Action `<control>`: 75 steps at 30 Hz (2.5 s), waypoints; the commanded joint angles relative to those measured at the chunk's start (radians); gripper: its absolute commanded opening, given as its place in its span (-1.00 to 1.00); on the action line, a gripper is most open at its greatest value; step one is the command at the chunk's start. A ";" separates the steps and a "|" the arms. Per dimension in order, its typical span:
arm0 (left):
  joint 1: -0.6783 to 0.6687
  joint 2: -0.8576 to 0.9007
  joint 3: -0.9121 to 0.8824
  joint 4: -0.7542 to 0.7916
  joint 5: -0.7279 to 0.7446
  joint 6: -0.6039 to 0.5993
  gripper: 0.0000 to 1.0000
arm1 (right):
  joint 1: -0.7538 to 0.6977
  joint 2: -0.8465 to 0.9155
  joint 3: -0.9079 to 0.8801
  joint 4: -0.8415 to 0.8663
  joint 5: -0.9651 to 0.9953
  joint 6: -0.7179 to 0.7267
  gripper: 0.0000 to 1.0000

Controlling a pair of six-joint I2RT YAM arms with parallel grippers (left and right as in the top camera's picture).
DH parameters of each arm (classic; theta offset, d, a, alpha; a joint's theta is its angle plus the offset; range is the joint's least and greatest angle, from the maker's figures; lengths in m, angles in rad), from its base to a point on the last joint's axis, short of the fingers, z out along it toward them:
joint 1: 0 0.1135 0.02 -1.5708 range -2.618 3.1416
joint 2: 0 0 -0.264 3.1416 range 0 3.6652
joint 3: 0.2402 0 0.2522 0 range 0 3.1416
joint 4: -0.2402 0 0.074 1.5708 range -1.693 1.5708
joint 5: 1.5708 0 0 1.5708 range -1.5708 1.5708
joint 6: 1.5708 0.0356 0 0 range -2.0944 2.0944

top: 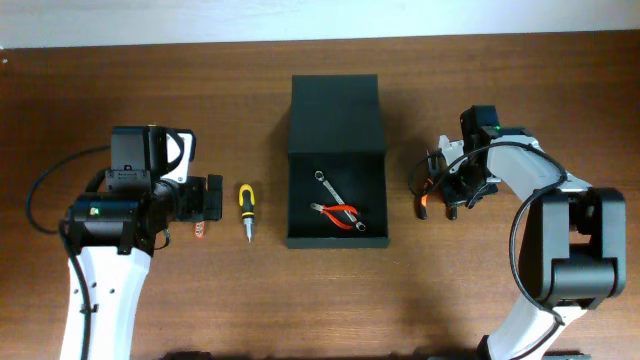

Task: Pack container
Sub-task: 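Lower the right gripper and close it on the pliers' jaws, then lift the pliers with the right gripper and carry them over the box, then lower the pliers into the box and open the right gripper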

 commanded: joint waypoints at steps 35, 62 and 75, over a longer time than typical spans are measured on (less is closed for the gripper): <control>0.002 0.001 0.017 -0.003 -0.010 -0.006 0.99 | 0.536 0.026 0.953 -0.748 0.035 -0.222 -0.92; 0.002 0.001 0.017 -0.004 -0.010 -0.006 0.99 | 0.592 0.028 0.564 -0.443 0.058 -0.273 -0.92; 0.002 0.001 0.017 -0.008 -0.010 -0.006 0.98 | 0.592 0.054 0.467 -0.354 0.001 -0.235 -0.92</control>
